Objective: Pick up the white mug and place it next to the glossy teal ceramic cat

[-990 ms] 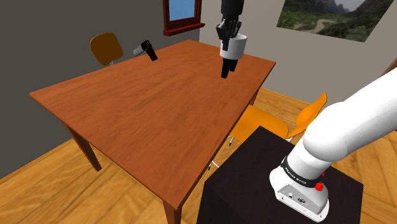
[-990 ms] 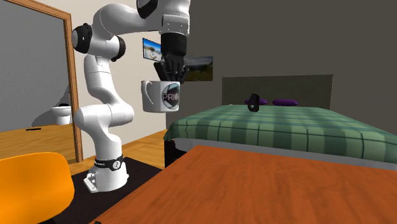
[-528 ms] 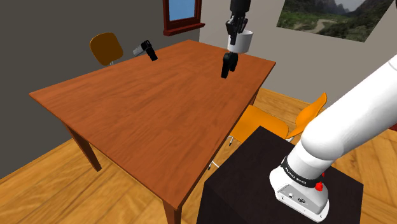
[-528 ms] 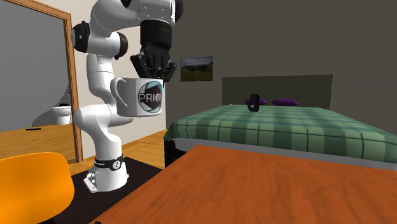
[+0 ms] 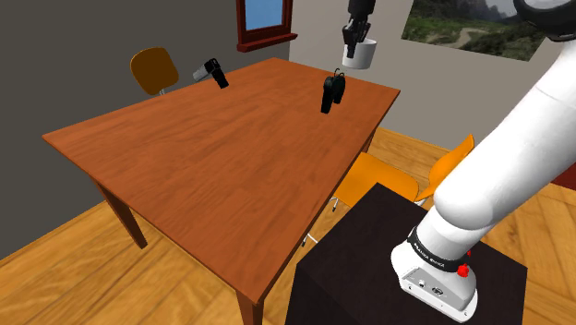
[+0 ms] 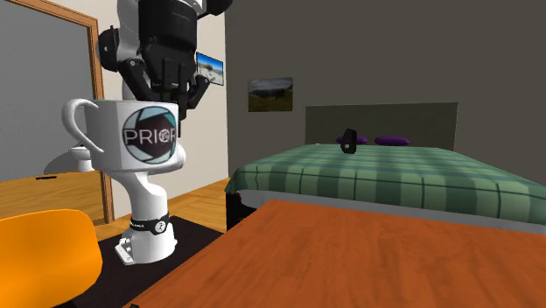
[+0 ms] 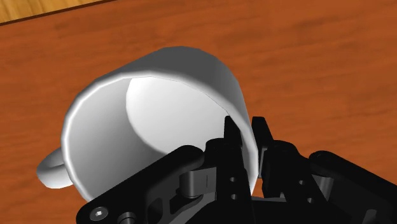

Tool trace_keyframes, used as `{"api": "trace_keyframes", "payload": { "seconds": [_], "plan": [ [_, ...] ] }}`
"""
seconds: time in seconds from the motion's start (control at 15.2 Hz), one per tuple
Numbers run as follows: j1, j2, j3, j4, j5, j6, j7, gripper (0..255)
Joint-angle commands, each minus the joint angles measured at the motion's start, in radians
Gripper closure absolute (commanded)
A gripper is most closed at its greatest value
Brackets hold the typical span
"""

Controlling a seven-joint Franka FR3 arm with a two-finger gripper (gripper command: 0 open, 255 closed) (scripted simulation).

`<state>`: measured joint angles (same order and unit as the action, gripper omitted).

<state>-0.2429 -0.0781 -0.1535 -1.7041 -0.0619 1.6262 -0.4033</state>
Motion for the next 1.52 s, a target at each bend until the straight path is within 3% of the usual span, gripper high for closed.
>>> {"api": "trace_keyframes", "payload": {
  "seconds": [0.0, 0.33, 0.53, 1.45],
  "plan": [
    [-0.022, 0.054, -0.027, 0.059, 0.007, -0.002, -0.051, 255],
    [-0.080, 0.201, -0.080, 0.238, 0.040, -0.032, -0.163, 255],
    [-0.132, 0.324, -0.108, 0.399, 0.075, -0.072, -0.237, 255],
    [-0.122, 0.286, -0.103, 0.157, 0.064, 0.133, -0.225, 255]
  ]
}}
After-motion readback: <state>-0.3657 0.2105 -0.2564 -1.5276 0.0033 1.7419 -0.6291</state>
